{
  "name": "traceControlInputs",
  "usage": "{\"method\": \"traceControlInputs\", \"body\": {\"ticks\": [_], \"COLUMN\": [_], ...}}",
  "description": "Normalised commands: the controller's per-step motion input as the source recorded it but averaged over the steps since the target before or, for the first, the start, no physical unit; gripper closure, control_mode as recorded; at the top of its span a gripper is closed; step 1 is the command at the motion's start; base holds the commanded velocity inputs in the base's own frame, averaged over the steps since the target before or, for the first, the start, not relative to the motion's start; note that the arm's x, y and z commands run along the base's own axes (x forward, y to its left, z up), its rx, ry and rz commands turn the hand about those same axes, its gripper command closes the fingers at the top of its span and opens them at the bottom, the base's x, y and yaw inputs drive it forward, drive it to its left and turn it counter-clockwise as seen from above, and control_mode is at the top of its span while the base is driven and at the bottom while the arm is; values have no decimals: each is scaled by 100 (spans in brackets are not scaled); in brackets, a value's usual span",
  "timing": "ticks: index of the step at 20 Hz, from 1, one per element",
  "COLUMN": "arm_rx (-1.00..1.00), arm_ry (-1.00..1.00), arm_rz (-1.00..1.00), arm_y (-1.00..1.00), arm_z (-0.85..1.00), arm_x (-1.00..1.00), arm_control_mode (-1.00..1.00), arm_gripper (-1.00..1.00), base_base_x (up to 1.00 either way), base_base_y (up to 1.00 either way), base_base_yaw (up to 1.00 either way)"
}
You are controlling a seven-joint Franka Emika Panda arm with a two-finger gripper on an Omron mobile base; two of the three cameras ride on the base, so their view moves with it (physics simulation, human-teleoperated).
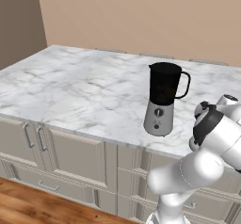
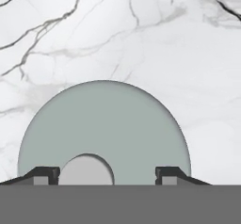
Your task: Grab the lemon and lemon wedge from the fridge, place them in the blender, close the lid, and turn on the blender to create a marinade.
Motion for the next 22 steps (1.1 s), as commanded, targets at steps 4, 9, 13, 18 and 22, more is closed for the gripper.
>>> {"method": "traceControlInputs", "body": {"ticks": [4, 9, 13, 18, 22], "arm_rx": [-7, -10, -11, -11, -6], "arm_ry": [-7, -2, 0, 0, 0], "arm_rz": [0, 0, 0, 0, 0], "arm_y": [29, 38, 39, 41, 32], "arm_z": [-66, -68, -66, -67, -56], "arm_x": [-6, 0, 0, 0, 0], "arm_control_mode": [-100, -100, -100, -100, -100], "arm_gripper": [-100, -100, -100, 100, 100], "base_base_x": [0, 0, 0, 0, 0], "base_base_y": [0, 0, 0, 0, 0], "base_base_yaw": [0, 0, 0, 0, 0]}}
